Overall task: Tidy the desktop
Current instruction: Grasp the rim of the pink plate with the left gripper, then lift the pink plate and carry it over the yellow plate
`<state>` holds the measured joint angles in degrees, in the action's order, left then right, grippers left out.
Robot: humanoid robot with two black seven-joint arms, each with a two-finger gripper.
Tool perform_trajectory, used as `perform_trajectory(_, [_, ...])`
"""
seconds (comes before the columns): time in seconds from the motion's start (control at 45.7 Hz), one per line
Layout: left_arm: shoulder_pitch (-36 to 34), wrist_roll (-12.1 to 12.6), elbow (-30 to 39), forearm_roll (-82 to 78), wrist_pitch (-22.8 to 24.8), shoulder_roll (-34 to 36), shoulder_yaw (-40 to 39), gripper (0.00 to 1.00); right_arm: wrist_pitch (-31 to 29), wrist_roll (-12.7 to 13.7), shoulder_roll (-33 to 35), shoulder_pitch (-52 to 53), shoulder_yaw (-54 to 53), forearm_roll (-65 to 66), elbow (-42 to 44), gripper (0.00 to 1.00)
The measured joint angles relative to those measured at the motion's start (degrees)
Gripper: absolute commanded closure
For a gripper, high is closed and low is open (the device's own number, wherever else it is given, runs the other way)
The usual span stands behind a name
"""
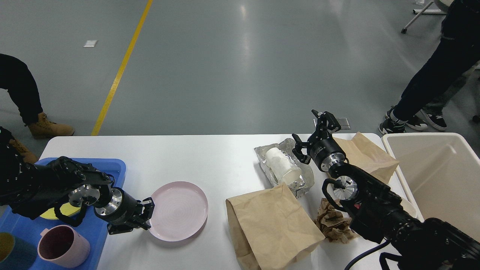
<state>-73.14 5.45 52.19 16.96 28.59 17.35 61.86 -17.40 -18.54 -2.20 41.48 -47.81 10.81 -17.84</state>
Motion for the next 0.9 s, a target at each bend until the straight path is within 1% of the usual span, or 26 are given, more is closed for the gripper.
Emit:
perform_trajectory(0.066, [-0.84,0.10,0.13,-0.01,1.60,0.18,0.29,1.00,0.00,0.00,0.00,0.00,0.00,0.00,0.00,0.00])
perform_trajectory(0.197, [-4.99,1.14,1.65,-0.01,5.39,1.33,1.24,1.00,0.00,0.00,0.00,0.00,0.00,0.00,0.00,0.00])
perform_trajectory(0.307, [-9.61,1.37,4.42,-0.01,7.66,3.46,2.54,1.00,0.00,0.00,0.00,0.00,0.00,0.00,0.00,0.00])
perform_trajectory(0.394, [-13.82,1.37,7.53,0.00,8.39,5.10,4.05,1.00,0.00,0.00,0.00,0.00,0.00,0.00,0.00,0.00])
perform_trajectory(0.525, [-21.19,1.26,13.09,0.11,9.10,6.86,7.02,1.00,0.00,0.00,0.00,0.00,0.00,0.00,0.00,0.00])
perform_trajectory(0.701, [-32.66,0.76,20.47,0.62,11.05,9.41,11.85,1.00,0.00,0.00,0.00,0.00,0.00,0.00,0.00,0.00])
perform_trajectory(0.81, [-39.56,0.47,23.49,0.91,12.59,10.45,15.20,1.00,0.00,0.00,0.00,0.00,0.00,0.00,0.00,0.00])
perform_trajectory(0.898, [-45.08,-0.52,25.38,1.02,14.61,11.66,18.35,1.00,0.00,0.00,0.00,0.00,0.00,0.00,0.00,0.00])
